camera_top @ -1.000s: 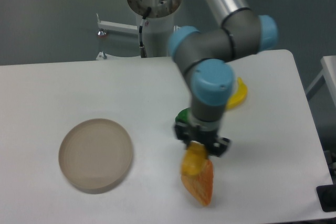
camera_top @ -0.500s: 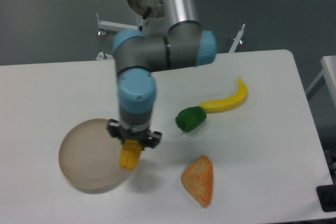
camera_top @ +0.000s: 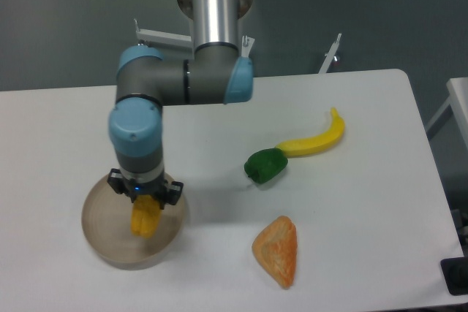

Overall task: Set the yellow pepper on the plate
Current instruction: 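Lower the yellow pepper onto the beige plate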

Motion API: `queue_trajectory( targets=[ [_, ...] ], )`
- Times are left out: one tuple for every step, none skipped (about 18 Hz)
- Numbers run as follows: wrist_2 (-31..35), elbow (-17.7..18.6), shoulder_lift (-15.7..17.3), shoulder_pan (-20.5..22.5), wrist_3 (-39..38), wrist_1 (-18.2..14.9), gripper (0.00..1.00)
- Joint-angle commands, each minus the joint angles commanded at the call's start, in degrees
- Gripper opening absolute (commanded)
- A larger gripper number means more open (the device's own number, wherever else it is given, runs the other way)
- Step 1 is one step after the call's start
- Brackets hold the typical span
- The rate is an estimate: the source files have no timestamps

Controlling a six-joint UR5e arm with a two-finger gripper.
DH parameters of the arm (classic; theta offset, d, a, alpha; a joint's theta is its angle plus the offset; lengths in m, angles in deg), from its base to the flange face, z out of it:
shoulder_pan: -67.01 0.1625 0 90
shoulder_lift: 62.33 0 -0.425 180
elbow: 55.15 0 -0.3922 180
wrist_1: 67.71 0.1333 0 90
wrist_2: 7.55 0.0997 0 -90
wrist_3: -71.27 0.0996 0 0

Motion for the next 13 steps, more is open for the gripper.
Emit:
queue_trajectory(
  targets=[
    [0.6, 0.9, 0.0, 0.0, 0.2, 2.0, 0.61],
    [0.7, 1.7, 0.0, -0.1, 0.8, 3.8, 0.61],
    [0.7, 2.3, 0.1, -0.4, 2.0, 4.1, 0.61],
    [0.7, 2.5, 0.0, -0.6, 2.2, 4.1, 0.61],
    [0.7, 2.5, -0.2, -0.6, 2.2, 4.2, 0.61],
    [0.7, 2.5, -0.3, -0.7, 2.2, 4.2, 0.61],
    [0.7, 2.6, -0.4, -0.8, 2.2, 4.2, 0.61],
    [0.5, 2.9, -0.4, -1.0, 2.2, 4.2, 0.61],
    [0.3, 3.2, -0.4, -1.0, 2.1, 4.1, 0.61],
    [0.2, 3.4, -0.4, -1.1, 2.1, 4.1, 0.61],
    [0.1, 3.6, -0.2, -1.0, 2.1, 4.1, 0.61],
    [0.0, 3.7, -0.1, -1.0, 2.1, 4.1, 0.61],
    [0.0, 3.8, -0.1, -1.0, 2.2, 3.8, 0.61]
  ],
)
